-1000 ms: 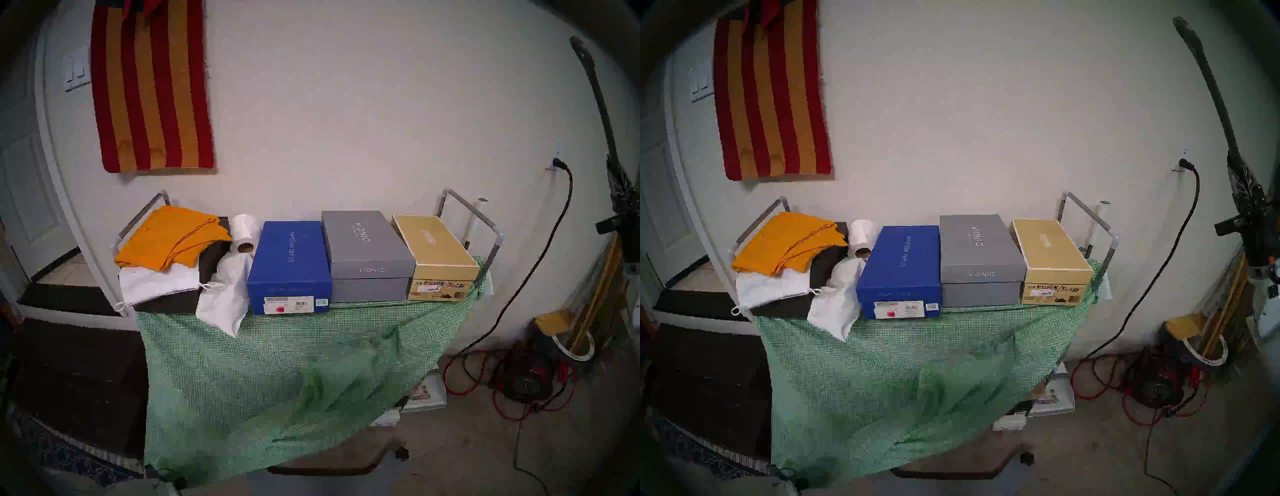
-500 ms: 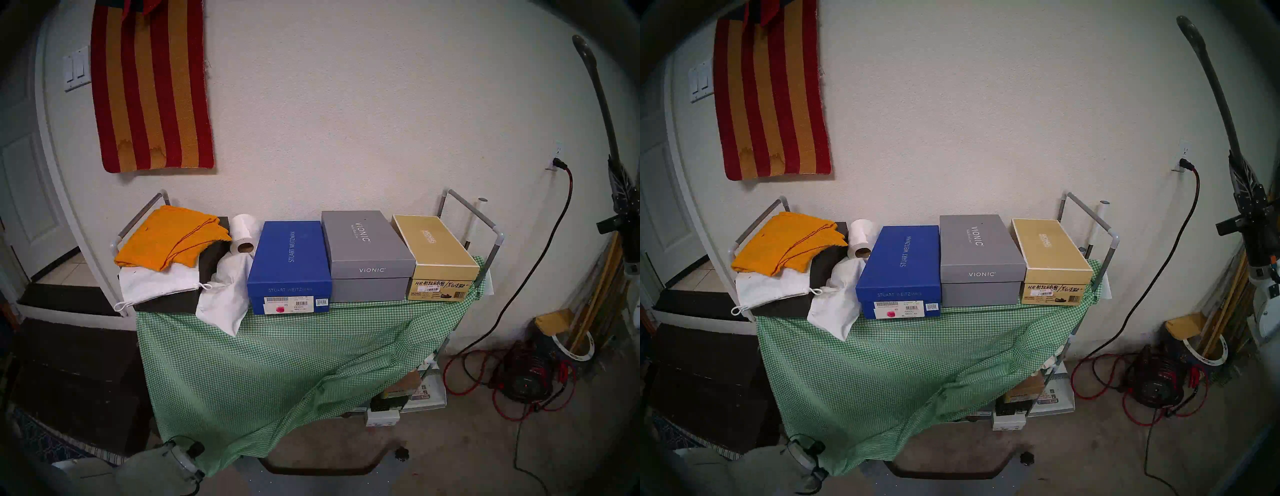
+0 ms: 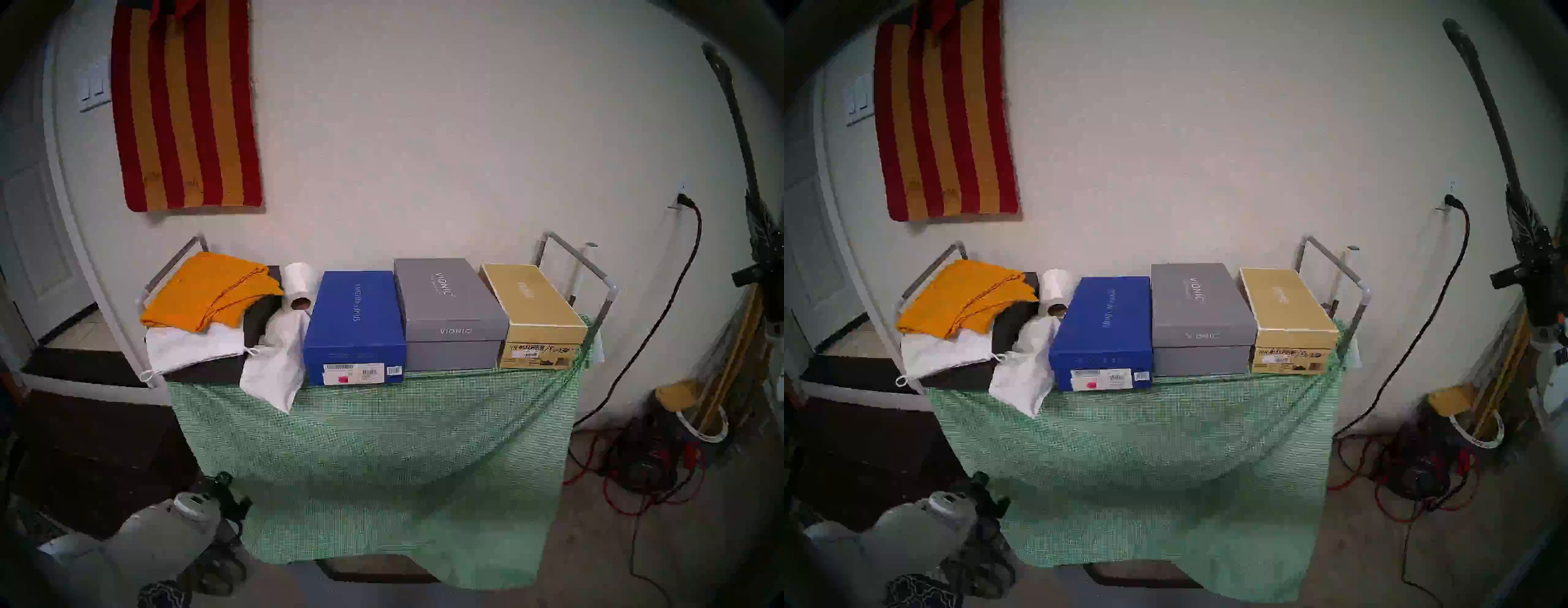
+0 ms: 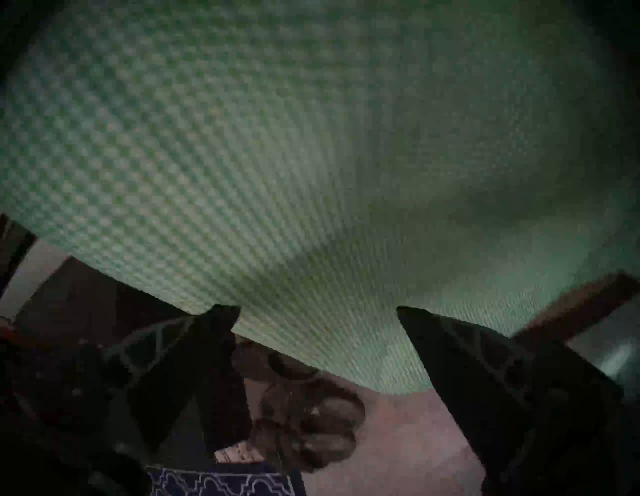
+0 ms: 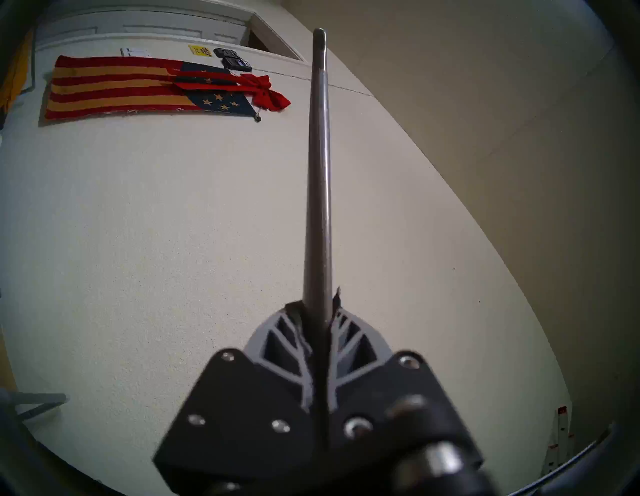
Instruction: Lift the object off the cloth, cover the shoe rack with the cloth, put the object back
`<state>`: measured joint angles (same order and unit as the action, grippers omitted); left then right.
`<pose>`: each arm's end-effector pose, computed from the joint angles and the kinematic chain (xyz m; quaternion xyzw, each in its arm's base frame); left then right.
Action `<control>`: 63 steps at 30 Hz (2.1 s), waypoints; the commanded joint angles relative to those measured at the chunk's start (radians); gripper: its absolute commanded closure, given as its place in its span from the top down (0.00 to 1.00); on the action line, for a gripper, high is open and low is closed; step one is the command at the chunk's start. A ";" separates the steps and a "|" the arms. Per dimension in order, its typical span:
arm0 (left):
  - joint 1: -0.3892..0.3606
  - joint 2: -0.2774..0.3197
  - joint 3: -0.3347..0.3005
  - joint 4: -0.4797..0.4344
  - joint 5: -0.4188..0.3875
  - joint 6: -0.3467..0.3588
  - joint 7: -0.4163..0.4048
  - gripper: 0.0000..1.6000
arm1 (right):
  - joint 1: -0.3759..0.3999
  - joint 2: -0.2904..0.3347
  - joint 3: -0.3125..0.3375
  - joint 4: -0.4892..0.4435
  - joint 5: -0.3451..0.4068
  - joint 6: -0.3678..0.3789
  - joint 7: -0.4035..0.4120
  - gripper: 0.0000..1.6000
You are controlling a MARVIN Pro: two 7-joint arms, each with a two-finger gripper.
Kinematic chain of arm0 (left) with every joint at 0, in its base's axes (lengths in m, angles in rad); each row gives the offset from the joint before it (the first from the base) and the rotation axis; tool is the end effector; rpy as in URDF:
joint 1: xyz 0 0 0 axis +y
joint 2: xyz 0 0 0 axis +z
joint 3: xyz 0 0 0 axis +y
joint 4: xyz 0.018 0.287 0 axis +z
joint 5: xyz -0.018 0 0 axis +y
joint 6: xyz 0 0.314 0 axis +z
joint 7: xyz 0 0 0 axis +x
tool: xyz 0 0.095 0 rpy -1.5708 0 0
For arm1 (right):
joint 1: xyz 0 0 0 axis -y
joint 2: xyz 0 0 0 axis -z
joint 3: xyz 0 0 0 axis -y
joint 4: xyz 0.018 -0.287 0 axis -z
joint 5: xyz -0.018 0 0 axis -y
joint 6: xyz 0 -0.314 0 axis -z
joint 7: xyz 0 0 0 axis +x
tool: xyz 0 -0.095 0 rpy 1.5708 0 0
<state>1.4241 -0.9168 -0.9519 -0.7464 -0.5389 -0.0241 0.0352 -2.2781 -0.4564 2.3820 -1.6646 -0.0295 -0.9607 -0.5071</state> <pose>0.3139 0.2371 -0.5332 -0.9159 0.1200 -0.3588 0.1340 0.2887 -0.3139 -0.0085 0.1946 0.3222 0.8578 0.3501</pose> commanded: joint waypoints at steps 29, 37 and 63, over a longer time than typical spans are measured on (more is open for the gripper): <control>0.373 0.318 -0.285 -0.400 -0.363 -0.197 -0.085 1.00 | -0.010 -0.002 0.015 -0.004 0.029 0.001 0.023 0.00; 0.455 0.375 -0.279 -0.416 -0.447 -0.097 -0.091 1.00 | -0.013 -0.002 0.018 -0.003 0.036 0.001 0.029 0.00; 0.739 0.567 -0.353 -0.651 -0.610 -0.159 -0.018 1.00 | -0.020 -0.003 0.025 -0.009 0.055 0.001 0.051 0.00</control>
<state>2.0634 -0.3993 -1.2671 -1.3541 -1.1132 -0.1255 -0.0082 -2.2989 -0.4590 2.4035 -1.6730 0.0216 -0.9607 -0.4557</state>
